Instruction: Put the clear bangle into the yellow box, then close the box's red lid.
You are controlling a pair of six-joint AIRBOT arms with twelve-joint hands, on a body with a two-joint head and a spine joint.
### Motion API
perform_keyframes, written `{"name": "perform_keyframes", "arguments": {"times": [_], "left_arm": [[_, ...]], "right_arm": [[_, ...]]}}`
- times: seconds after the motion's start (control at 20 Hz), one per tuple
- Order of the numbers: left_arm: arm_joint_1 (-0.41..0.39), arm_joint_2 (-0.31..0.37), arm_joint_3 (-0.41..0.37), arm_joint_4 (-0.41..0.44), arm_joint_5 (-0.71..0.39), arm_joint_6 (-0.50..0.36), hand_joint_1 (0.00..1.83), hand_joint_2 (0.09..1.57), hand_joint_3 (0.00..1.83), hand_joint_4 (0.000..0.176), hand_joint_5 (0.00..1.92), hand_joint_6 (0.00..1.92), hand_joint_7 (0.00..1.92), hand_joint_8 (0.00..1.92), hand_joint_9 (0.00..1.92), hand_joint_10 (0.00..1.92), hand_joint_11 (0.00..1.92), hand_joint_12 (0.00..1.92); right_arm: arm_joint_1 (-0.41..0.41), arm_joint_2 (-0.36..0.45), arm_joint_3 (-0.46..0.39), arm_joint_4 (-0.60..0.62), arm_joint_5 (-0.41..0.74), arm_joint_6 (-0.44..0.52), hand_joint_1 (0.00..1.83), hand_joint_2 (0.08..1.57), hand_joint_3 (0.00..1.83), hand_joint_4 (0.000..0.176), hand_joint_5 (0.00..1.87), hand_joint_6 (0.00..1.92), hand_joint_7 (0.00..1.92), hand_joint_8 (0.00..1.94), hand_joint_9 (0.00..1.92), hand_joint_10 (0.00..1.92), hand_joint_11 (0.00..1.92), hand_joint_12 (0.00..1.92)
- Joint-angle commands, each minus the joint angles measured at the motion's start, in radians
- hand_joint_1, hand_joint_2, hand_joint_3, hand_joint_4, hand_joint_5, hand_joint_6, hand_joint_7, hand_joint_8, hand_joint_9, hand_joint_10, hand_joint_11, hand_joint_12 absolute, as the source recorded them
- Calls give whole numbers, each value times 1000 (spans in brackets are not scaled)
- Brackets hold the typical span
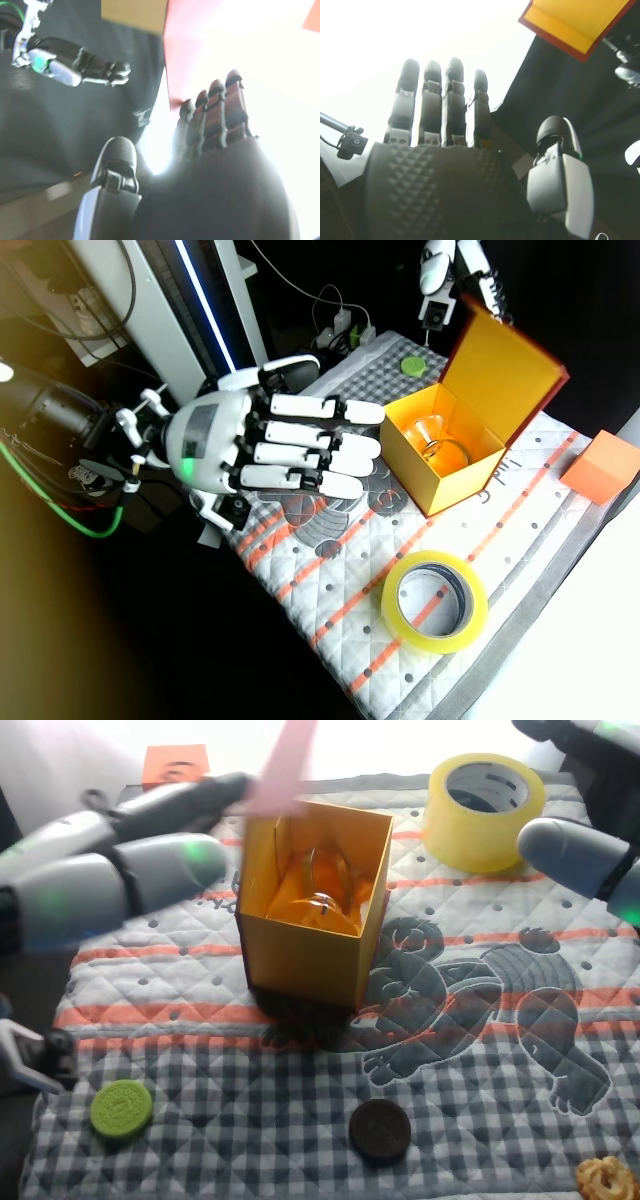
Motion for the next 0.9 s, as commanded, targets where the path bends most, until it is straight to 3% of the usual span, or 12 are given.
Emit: {"name": "perform_keyframes", "arguments": {"times": [0.0,0.1,0.2,0.35,0.45,0.55,0.6,0.65,0.7,0.75,0.85], "left_arm": [[-21,-12,-11,45,-64,-13,17,1314,0,0,52,7,0,0,0,0,0,0],[-49,-36,-5,167,-2,-105,1,1301,0,0,69,11,9,3,0,0,0,0],[-68,-70,21,281,81,-210,20,1279,0,0,168,14,62,10,8,3,31,14],[-69,-70,28,283,97,-215,2,1285,3,0,133,3,26,0,0,0,2,0],[-69,-54,40,234,54,-215,39,1301,6,0,80,0,3,0,0,0,0,0],[-58,-19,58,75,-102,-203,97,1305,2,0,46,2,18,6,0,0,0,0],[-40,3,66,-17,-213,-203,20,1306,3,0,33,1,61,18,35,11,12,6],[-30,16,68,-64,-278,-203,45,1277,0,0,6,0,11,3,6,1,2,0],[-16,28,70,-110,-343,-202,13,1258,0,0,29,9,1,0,0,0,0,0],[5,37,71,-161,-418,-200,141,1217,0,0,44,12,0,0,0,0,0,0],[38,41,67,-208,-491,-198,200,1247,0,0,91,20,15,4,0,0,0,0]], "right_arm": [[0,4,1,0,128,5,0,1155,14,70,358,1,427,5,285,11,42,527],[-3,3,1,2,128,5,0,1171,16,61,366,3,439,8,297,13,53,531],[-4,4,0,2,128,6,0,1180,16,64,376,6,444,8,301,12,51,530],[-10,11,-2,2,129,10,0,1190,2,68,389,1,456,1,335,5,98,517],[-17,18,-6,1,140,15,0,1197,2,65,395,1,462,1,345,4,102,509],[-35,38,-23,-2,176,15,0,1161,4,88,387,0,463,0,334,0,105,457],[-48,52,-32,-2,198,15,0,1143,0,85,390,2,465,1,342,3,106,445],[-56,58,-37,-1,212,15,0,1141,0,93,404,0,469,0,349,0,128,382],[-67,62,-42,-1,225,15,0,1152,5,93,408,1,472,1,357,3,139,370],[-80,66,-47,-1,241,15,0,1168,12,88,413,2,476,2,363,5,141,366],[-97,72,-56,-1,253,15,0,1196,23,79,407,0,478,3,364,5,144,367]]}}
